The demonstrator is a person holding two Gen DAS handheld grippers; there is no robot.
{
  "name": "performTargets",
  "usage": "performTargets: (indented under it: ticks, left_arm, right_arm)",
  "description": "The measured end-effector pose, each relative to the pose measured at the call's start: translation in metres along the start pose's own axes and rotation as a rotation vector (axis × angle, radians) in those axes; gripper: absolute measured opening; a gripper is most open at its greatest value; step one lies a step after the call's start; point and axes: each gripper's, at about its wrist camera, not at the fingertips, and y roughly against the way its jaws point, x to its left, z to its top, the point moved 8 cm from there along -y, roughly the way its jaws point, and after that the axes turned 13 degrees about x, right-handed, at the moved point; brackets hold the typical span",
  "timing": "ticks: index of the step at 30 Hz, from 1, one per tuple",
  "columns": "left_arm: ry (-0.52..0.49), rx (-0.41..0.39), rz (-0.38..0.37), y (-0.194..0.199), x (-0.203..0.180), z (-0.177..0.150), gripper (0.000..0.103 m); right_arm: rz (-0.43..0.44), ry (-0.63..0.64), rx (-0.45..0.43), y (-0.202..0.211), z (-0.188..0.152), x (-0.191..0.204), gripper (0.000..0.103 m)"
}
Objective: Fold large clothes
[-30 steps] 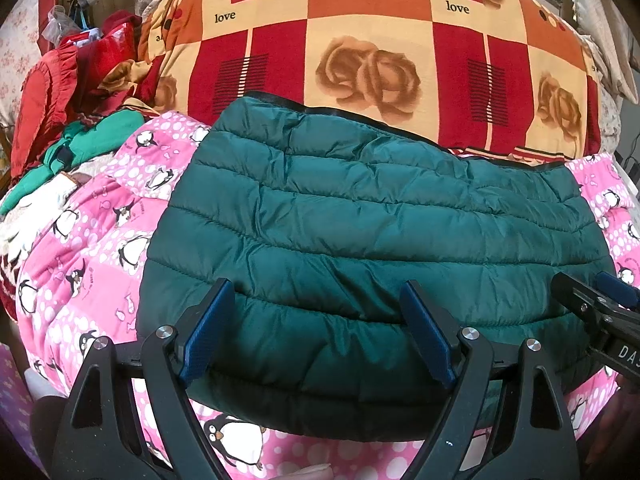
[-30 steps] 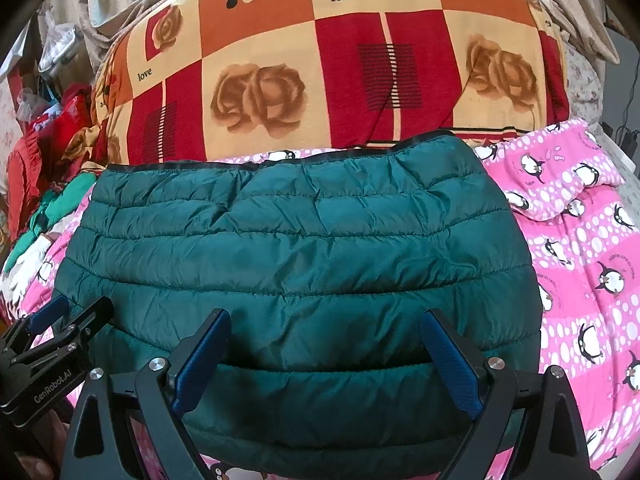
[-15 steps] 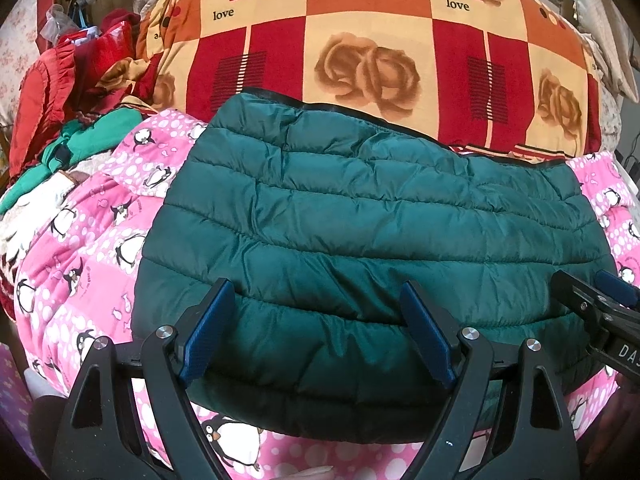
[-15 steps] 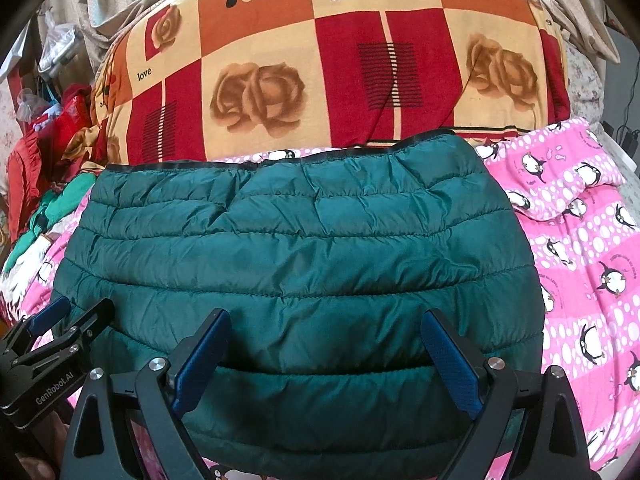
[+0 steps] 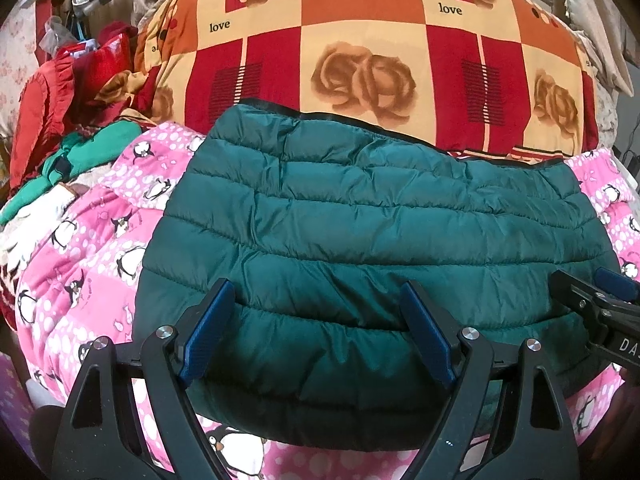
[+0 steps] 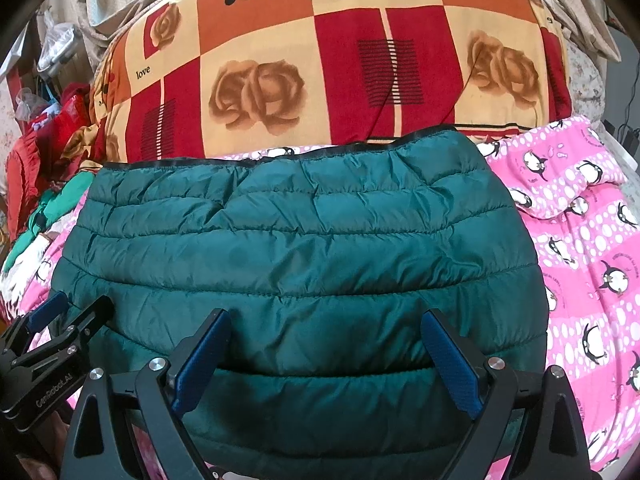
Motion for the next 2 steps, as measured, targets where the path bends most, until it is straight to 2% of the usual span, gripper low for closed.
performTargets:
  ticks: [2]
  left_arm:
    - [0.007, 0.019, -0.020, -0.0022, 0.0008, -0.0006, 0.085]
  right_arm:
    - [0.000, 0.000, -0.001, 0.0000, -0.0002, -0.0001, 0.095]
